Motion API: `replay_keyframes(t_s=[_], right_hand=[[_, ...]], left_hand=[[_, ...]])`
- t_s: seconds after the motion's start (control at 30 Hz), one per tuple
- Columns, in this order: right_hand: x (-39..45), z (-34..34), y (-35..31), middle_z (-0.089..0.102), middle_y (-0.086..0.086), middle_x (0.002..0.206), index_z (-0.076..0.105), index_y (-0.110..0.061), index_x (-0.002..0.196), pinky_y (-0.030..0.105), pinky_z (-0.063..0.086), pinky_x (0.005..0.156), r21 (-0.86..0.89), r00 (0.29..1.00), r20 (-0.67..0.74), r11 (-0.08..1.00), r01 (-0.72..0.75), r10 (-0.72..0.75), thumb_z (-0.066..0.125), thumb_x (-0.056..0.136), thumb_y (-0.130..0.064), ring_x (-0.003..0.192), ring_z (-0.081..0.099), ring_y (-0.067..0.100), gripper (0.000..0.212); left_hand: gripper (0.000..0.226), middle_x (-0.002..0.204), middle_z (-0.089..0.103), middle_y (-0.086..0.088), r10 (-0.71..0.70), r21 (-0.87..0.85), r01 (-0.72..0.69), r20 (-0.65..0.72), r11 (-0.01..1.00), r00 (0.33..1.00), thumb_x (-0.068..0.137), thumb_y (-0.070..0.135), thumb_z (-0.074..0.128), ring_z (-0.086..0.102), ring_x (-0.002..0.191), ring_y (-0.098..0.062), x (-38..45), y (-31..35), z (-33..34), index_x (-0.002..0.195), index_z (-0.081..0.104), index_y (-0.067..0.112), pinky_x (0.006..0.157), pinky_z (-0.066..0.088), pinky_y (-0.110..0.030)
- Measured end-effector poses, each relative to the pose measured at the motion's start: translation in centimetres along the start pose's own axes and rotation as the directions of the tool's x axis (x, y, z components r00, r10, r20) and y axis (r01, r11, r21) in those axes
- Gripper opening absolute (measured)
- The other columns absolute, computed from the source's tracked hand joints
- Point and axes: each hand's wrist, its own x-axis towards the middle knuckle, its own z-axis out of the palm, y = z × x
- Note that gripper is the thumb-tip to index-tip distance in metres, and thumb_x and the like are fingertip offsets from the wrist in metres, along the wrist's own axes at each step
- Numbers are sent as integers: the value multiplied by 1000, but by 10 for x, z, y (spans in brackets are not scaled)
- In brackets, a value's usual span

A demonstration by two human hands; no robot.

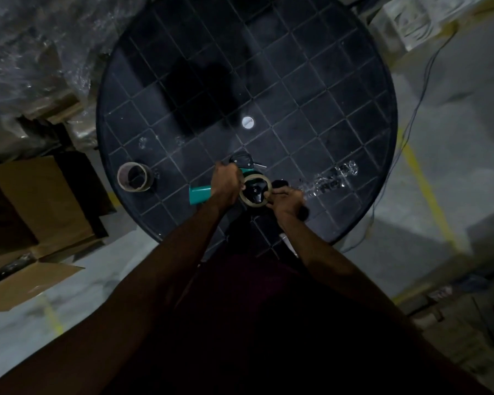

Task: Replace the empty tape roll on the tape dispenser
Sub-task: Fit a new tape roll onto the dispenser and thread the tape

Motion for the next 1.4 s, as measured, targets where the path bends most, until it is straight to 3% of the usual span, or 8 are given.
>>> replay_keyframes(t_s=[0.43, 0.63, 0.77, 0.83, 1.03, 1.17, 1.27, 1.4], right_hand=[[37, 6, 14, 72, 11, 67, 68, -24, 55, 39, 61, 65, -218, 993, 21, 969, 121, -119, 82, 65, 9, 63, 70, 29, 37], [5, -1, -15, 77, 10, 85, 80, -8, 88, 31, 59, 76, -444, 956, 98, 847, 292, -278, 79, 76, -5, 74, 69, 21, 12], [-6, -2, -25, 77, 14, 90, 80, -7, 93, 32, 56, 76, -529, 932, 161, 769, 359, -324, 79, 79, -11, 82, 72, 26, 15], [-8, -3, -28, 77, 13, 91, 80, -7, 93, 30, 54, 76, -578, 918, 205, 715, 392, -338, 78, 80, -11, 83, 72, 26, 14], [-5, -3, -30, 77, 16, 96, 80, -11, 99, 37, 57, 82, -669, 891, 261, 596, 444, -372, 76, 82, -21, 89, 73, 30, 20], [-12, -5, -29, 77, 16, 99, 78, -12, 100, 45, 61, 81, -625, 926, 232, 684, 376, -298, 71, 85, -15, 86, 73, 31, 17], [-20, -8, -28, 76, 16, 102, 76, -10, 107, 36, 57, 86, -631, 924, 244, 675, 382, -295, 74, 84, -20, 94, 71, 30, 25], [-23, -13, -23, 72, 19, 110, 72, -7, 109, 36, 52, 85, -662, 918, 262, 637, 395, -298, 75, 83, -28, 105, 67, 35, 34]], left_hand=[[35, 98, 75, -8, -23, 263, 27, -20, 964, 1000, 65, 34, 88, 67, 100, -29, -11, 8, -13, 93, 75, 18, 89, 55, -41], [31, 109, 69, -13, 127, 223, -130, 28, 966, 992, 86, 36, 67, 59, 111, -32, -50, -8, -12, 110, 66, 17, 99, 47, -46], [38, 116, 61, -12, 120, -57, -125, -78, 991, 990, 86, 3, 64, 64, 106, -10, -68, -14, -22, 124, 64, 4, 87, 43, -12], [50, 114, 64, -4, 107, -29, -115, -208, 993, 972, 81, 9, 68, 60, 102, -17, -75, -19, -30, 130, 61, 13, 83, 38, -15], [76, 124, 64, -17, -76, 165, 63, 76, 984, 994, 71, 66, 49, 59, 117, -39, -54, -57, -22, 125, 55, 13, 100, 43, -58], [62, 134, 61, -12, -91, 188, 48, 225, 981, 970, 86, 59, 52, 55, 125, -33, -63, -49, -30, 128, 58, 14, 108, 34, -58], [50, 131, 62, -8, -63, 59, 47, 319, 997, 946, 92, 48, 58, 58, 119, -28, -73, -40, -26, 128, 61, 15, 100, 42, -36], [62, 124, 68, -6, -84, -155, 137, 307, 979, 948, 72, 60, 64, 64, 108, -25, -65, -46, -12, 119, 68, 19, 96, 49, -37]])
